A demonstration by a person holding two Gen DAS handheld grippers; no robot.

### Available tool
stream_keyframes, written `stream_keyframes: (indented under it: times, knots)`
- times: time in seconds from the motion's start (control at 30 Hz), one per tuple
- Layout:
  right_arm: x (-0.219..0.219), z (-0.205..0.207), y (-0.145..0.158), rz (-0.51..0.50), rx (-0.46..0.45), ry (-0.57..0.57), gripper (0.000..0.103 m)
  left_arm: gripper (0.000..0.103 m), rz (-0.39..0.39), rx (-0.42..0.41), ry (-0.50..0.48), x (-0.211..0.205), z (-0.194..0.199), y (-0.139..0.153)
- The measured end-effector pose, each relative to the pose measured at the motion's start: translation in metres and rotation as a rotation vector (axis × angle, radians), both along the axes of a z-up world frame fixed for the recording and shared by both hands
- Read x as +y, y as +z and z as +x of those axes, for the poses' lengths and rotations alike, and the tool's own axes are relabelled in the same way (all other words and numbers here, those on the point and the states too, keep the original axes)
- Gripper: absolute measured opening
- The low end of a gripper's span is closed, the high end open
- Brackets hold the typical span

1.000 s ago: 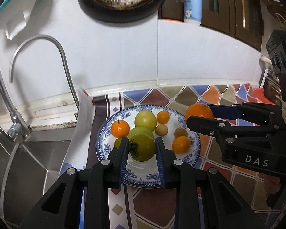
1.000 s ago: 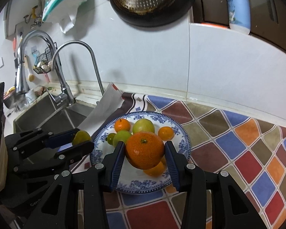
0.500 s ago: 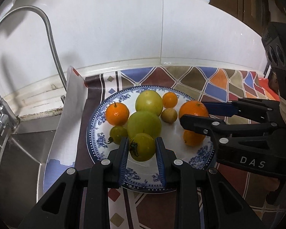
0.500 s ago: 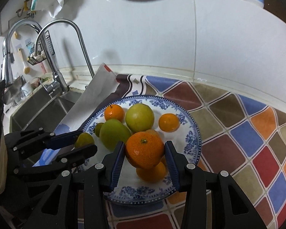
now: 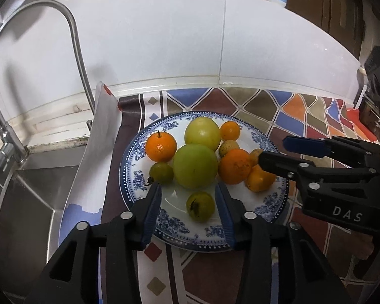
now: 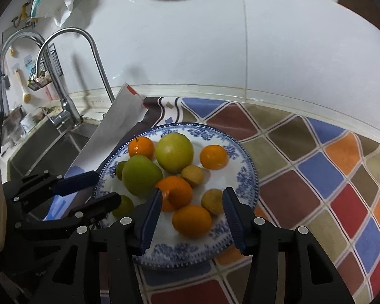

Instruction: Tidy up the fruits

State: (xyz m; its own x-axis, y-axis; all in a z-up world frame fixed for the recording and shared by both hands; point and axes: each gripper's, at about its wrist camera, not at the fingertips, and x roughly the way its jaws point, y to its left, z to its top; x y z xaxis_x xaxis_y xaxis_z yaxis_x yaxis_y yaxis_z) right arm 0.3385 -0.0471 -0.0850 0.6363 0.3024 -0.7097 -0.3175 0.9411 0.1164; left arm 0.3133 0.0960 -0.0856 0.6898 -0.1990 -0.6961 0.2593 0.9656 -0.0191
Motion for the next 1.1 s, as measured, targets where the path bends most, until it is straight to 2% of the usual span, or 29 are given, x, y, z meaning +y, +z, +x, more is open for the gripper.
stream_keyframes:
  times: [0.13,0.17,0.2,0.27,0.33,0.57,0.67,0.73,0.87,1.1]
  knots:
    - [-0.007,-0.019,0.011,-0.012,-0.028,-0.036,0.05,0.06,0.001,-0.033,0.037,0.002,-0.015,0.013]
    - [-0.008,-0.023,0.013,-0.013,-0.033,-0.042,0.05,0.065,-0.001,-0.04,0.046,0.003,-0.018,0.016]
    - [-0.01,-0.028,0.016,-0.016,-0.039,-0.054,0.053,0.071,-0.002,-0.05,0.057,0.003,-0.02,0.02]
    - [-0.014,-0.04,0.023,-0.018,-0.058,-0.086,0.059,0.076,0.011,-0.079,0.081,0.003,-0.028,0.028]
    - [-0.018,-0.05,0.03,-0.019,-0.075,-0.114,0.06,0.083,0.026,-0.107,0.099,0.004,-0.035,0.036]
    - [-0.031,-0.092,0.055,-0.029,-0.146,-0.209,0.075,0.092,0.022,-0.197,0.111,0.003,-0.07,0.065]
    - [-0.035,-0.11,0.065,-0.029,-0.175,-0.237,0.077,0.095,0.02,-0.223,0.101,0.002,-0.085,0.075]
    - [-0.039,-0.122,0.072,-0.026,-0.195,-0.265,0.08,0.102,0.023,-0.241,0.106,0.001,-0.096,0.081]
    - [-0.047,-0.147,0.082,-0.021,-0.225,-0.315,0.084,0.103,0.022,-0.275,0.109,-0.001,-0.118,0.091]
    - [-0.058,-0.182,0.096,-0.032,-0.259,-0.324,0.087,0.103,0.013,-0.312,0.136,-0.009,-0.157,0.106]
